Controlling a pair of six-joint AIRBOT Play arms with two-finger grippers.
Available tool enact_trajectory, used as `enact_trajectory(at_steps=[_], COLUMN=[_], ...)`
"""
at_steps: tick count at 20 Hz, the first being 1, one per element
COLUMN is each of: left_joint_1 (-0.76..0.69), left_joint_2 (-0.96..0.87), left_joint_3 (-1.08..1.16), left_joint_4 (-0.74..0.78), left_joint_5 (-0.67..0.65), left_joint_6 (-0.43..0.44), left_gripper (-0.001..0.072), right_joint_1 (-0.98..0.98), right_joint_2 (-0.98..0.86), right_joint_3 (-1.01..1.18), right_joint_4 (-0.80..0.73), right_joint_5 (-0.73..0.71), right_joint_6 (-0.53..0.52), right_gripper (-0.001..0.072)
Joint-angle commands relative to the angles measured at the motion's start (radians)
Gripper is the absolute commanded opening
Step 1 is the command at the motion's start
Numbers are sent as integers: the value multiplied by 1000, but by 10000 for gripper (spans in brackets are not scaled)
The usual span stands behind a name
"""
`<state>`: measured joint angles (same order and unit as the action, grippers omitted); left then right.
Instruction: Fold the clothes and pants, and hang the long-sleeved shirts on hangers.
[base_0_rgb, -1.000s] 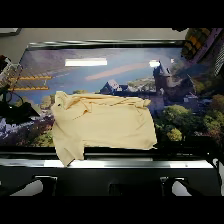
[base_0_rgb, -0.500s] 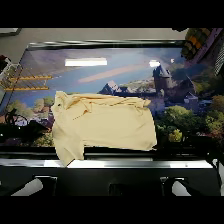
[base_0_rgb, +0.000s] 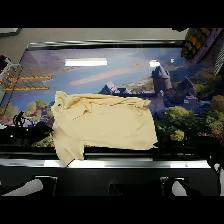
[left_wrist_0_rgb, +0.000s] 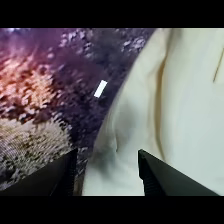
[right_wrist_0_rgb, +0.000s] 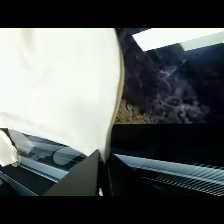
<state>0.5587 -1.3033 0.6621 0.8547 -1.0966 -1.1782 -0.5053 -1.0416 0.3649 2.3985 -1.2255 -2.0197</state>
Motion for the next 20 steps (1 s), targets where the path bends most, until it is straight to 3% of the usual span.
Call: enact_trajectory(at_steps=[1, 2, 4, 5, 10, 12, 17, 20], left_joint_1=[-49, -69, -96, -99, -121, -161, -255, -257], left_joint_2=[-35, -43, -47, -45, -2, 19, 42, 72], left_joint_3=[-2, -2, -1, 6, 165, 286, 725, 1036], left_joint_4=[2, 1, 0, -3, -29, -29, -17, 39], left_joint_5=[51, 55, 61, 58, 5, 5, -38, -109], left_joint_6=[5, 4, 4, 3, 1, -28, -136, -249], left_gripper=[429, 377, 77, 18, 16, 16, 16, 16], right_joint_1=[0, 0, 0, 0, 8, 104, 339, 341], right_joint_2=[22, 22, 22, 22, 21, 21, 21, 29], right_joint_3=[4, 9, 26, 41, 183, 284, 706, 1020], right_joint_4=[7, 11, 31, 43, 86, 75, -127, -179], right_joint_5=[-26, -32, -34, -34, 14, 74, 286, 214], right_joint_6=[4, 3, -1, -10, -61, -62, 113, 146], right_gripper=[26, 26, 26, 25, 24, 24, 24, 24])
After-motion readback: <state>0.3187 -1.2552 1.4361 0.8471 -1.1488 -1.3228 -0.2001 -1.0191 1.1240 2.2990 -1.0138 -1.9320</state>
